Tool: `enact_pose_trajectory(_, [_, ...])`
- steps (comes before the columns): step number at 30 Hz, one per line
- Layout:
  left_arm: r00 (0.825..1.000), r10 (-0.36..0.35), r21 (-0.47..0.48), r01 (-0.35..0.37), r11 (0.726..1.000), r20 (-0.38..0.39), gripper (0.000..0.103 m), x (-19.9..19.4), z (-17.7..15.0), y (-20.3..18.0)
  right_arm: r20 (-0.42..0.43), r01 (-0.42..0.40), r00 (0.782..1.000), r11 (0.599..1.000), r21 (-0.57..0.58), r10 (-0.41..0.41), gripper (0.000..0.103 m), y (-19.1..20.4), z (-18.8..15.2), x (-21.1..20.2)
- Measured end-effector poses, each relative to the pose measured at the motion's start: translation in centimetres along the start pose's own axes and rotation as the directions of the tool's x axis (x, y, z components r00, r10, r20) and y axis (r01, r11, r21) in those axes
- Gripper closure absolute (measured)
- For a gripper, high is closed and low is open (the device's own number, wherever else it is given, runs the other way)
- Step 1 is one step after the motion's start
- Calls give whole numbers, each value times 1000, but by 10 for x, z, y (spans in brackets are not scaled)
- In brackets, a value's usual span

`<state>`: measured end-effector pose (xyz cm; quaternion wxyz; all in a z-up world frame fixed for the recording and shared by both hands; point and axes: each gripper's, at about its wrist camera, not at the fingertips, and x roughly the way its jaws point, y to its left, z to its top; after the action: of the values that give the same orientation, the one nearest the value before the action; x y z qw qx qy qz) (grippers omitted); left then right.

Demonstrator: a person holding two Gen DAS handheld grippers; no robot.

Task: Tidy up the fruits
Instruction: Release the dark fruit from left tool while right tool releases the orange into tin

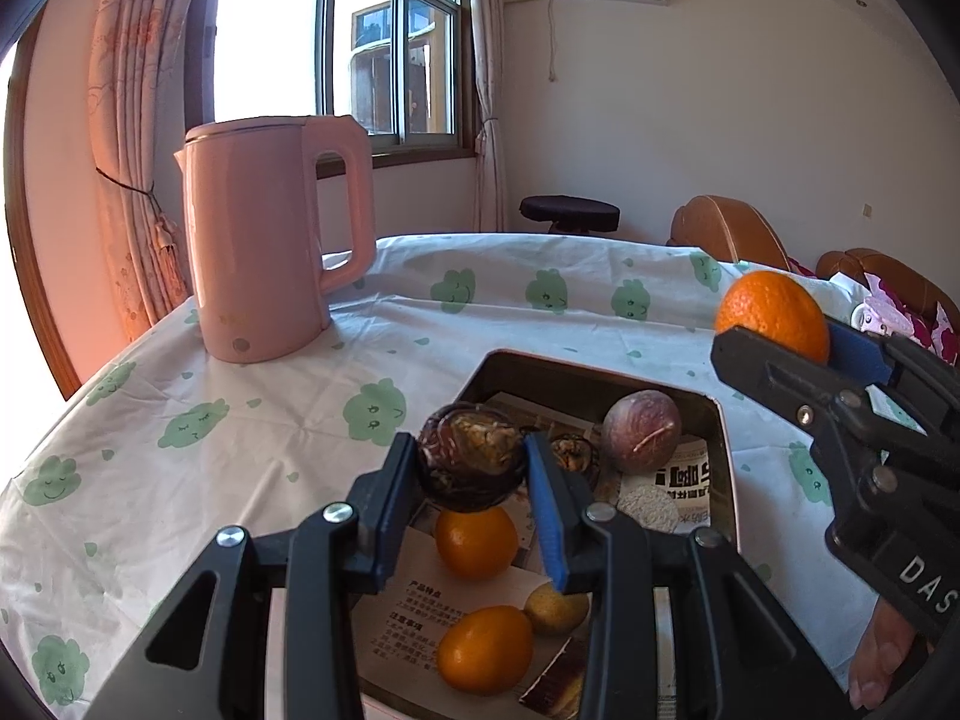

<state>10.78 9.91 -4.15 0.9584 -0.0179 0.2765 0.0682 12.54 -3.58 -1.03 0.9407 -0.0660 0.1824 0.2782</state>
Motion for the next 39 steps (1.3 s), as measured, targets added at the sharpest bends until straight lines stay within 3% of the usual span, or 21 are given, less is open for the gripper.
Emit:
enact_pose_trajectory(32, [996, -25, 15, 27, 1000, -88, 64, 20, -2, -5, -191, -28, 981, 999, 46, 36, 54, -8, -21, 47])
enact_pose_trajectory(37, [998, -3, 15, 4, 1000, -67, 59, 16, -2, -5, -180, -22, 983, 998, 50, 31, 52, -9, -21, 45])
enact_pose_trajectory(39, [999, 1, 6, -1, 1000, -55, 52, 14, -1, -2, -172, -11, 985, 998, 57, 21, 49, -10, -21, 42])
